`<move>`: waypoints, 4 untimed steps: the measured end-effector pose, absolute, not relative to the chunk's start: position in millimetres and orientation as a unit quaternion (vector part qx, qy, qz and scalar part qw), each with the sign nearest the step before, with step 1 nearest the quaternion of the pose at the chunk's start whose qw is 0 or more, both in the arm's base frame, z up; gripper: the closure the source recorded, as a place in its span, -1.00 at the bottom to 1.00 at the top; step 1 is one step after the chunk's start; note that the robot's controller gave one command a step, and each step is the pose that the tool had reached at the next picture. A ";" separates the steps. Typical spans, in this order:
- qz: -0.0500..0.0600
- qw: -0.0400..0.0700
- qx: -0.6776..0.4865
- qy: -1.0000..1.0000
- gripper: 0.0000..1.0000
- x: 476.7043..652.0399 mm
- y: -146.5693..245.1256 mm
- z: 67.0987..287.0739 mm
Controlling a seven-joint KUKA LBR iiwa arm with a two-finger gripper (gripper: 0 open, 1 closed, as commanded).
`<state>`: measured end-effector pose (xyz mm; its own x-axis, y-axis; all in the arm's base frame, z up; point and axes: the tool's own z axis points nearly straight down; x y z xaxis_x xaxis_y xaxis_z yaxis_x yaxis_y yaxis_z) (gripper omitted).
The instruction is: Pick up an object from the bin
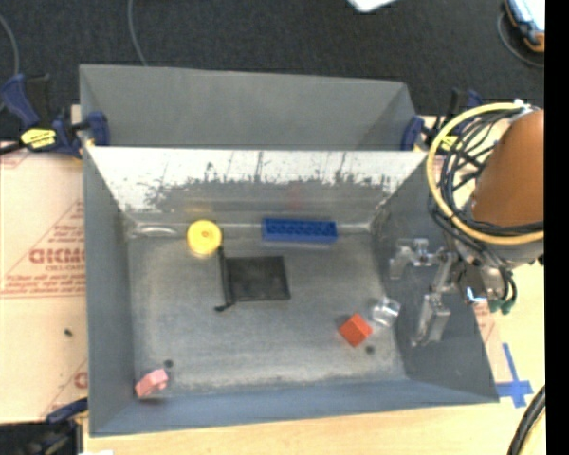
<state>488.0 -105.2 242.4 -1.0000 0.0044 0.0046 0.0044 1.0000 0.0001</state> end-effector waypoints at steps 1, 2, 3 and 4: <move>0.001 -0.002 0.000 -1.000 -1.00 489.7 -104.7 246.5; 0.000 -0.001 -0.096 -0.995 -1.00 500.3 -77.9 176.8; 0.001 -0.002 0.082 -0.997 -1.00 512.8 -68.3 134.7; 0.001 -0.006 0.105 -0.994 -1.00 488.3 -78.3 70.6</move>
Offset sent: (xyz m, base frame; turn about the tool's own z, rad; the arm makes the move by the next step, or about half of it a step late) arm 0.0123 0.0330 -0.0794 0.2220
